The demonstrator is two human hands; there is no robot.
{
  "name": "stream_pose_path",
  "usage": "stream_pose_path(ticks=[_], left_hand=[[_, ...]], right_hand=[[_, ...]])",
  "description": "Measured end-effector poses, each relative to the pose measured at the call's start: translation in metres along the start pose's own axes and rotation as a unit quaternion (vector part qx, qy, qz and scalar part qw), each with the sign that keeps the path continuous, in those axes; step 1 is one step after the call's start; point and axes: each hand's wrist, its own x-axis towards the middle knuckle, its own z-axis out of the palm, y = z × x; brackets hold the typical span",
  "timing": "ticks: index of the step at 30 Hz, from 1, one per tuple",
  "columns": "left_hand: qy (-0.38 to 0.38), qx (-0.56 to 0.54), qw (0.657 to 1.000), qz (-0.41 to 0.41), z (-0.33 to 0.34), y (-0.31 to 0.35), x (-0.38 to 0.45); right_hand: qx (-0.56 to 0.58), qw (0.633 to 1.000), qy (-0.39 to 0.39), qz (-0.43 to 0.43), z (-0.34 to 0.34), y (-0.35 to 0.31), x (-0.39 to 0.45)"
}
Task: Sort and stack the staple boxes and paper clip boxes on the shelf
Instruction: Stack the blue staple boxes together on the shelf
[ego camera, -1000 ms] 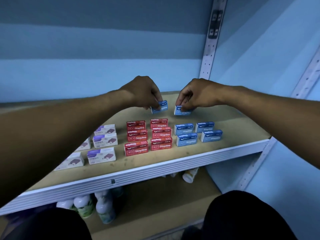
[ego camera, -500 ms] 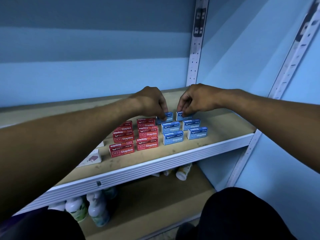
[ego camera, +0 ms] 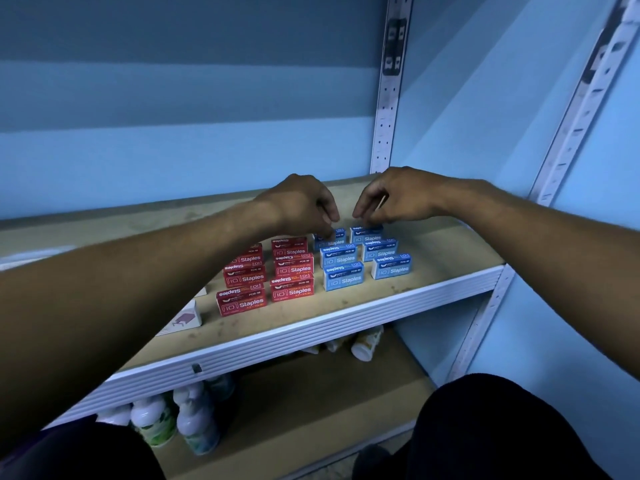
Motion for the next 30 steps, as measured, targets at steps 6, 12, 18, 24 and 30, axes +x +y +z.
stream_pose_path(ticks=[6, 12, 18, 24, 30], left_hand=[[0.055, -0.022, 0.996, 0.062, -0.013, 0.013, -0.019], [0.076, 0.004, 0.993, 0.090, -0.008, 0.024, -0.047], [0.107, 0.033, 0.986, 0.126, 0.017, 0.031, -0.063], [0.140, 0.082, 0.977, 0.136, 0.046, 0.034, -0.076], [0.119, 0.086, 0.980, 0.134, 0.047, 0.038, -0.080]], right_hand=[[0.059, 0.995, 0.086, -0.006, -0.007, -0.008, -0.027], [0.066, 0.992, 0.106, -0.007, -0.004, -0.020, -0.070], [0.043, 0.993, 0.111, 0.007, 0.007, -0.011, -0.100], [0.063, 0.994, 0.087, 0.025, 0.022, 0.001, -0.111], [0.069, 0.994, 0.077, 0.032, 0.027, 0.001, -0.107]])
